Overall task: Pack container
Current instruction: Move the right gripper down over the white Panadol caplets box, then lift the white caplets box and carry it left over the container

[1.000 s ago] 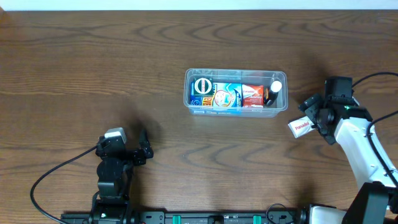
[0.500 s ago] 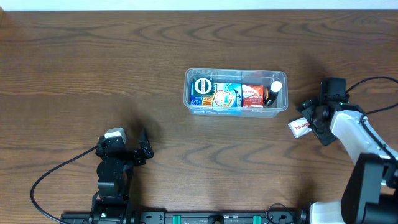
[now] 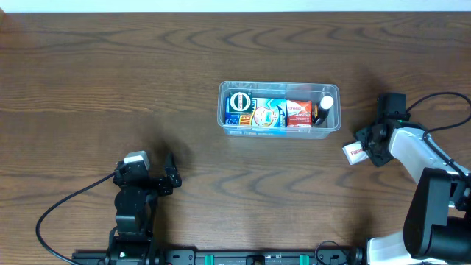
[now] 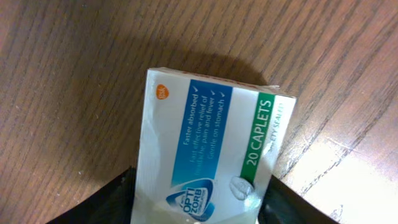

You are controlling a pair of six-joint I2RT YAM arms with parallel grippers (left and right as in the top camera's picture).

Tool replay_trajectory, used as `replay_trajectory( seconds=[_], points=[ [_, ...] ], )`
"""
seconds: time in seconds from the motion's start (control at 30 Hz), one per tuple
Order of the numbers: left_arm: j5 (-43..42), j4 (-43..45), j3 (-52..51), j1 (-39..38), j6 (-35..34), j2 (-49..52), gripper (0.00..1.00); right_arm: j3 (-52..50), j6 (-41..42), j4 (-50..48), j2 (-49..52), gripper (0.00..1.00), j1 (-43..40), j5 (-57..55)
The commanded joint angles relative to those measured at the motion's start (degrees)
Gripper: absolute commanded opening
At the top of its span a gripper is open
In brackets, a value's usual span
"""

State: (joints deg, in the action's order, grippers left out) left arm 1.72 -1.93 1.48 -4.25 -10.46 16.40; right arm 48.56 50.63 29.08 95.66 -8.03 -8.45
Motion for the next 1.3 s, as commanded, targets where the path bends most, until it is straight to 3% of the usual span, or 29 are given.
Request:
replay_trajectory(
  seconds=[0.0,0.17,0.37,0.53,0.7,0.83,1.0,1.27],
  points=[
    [0.9,-2.1,-1.2,-0.2,0.4,0.0,0.98,-0.2,-1.0,0.1,0.5,0.58,-0.4,-0.5],
    [0.9,-2.1,-1.2,-0.2,0.3,0.0,0.98,0.0,-2.8,0.3,0.2,0.59,-0.4,-0.5],
    [0.9,-2.1,-1.2,-0.2,0.4,0.0,0.98,0.4,-4.6,0.5,-1.8,0.38,-0.4,-0.5],
    [0.9,-2.1,-1.2,-0.2,0.4,0.0,0.98,0.5,-6.7,0.5,-3.5,0.48,-0.4,-0.5],
    [0.9,-2.1,-1.2,-0.2,0.4,0.0,0.98,3.3,-16.8,2.2,-8.3,0.47,-0.2,-0.5],
    [0.9,-2.1,-1.2,-0.2,0.4,0.0,0.98,10.4,-24.0,7.6,-14.0,0.39,-0.2,0.3],
    [0.9,-2.1,-1.2,-0.2,0.4,0.0,0.98,20.1,-35.2,11.9,-19.1,0.38,0.8,8.0],
    [0.9,-2.1,-1.2,-0.2,0.4,0.0,0.98,27.0,-48.5,11.0,-20.8,0.39,11.6,10.6]
  ],
)
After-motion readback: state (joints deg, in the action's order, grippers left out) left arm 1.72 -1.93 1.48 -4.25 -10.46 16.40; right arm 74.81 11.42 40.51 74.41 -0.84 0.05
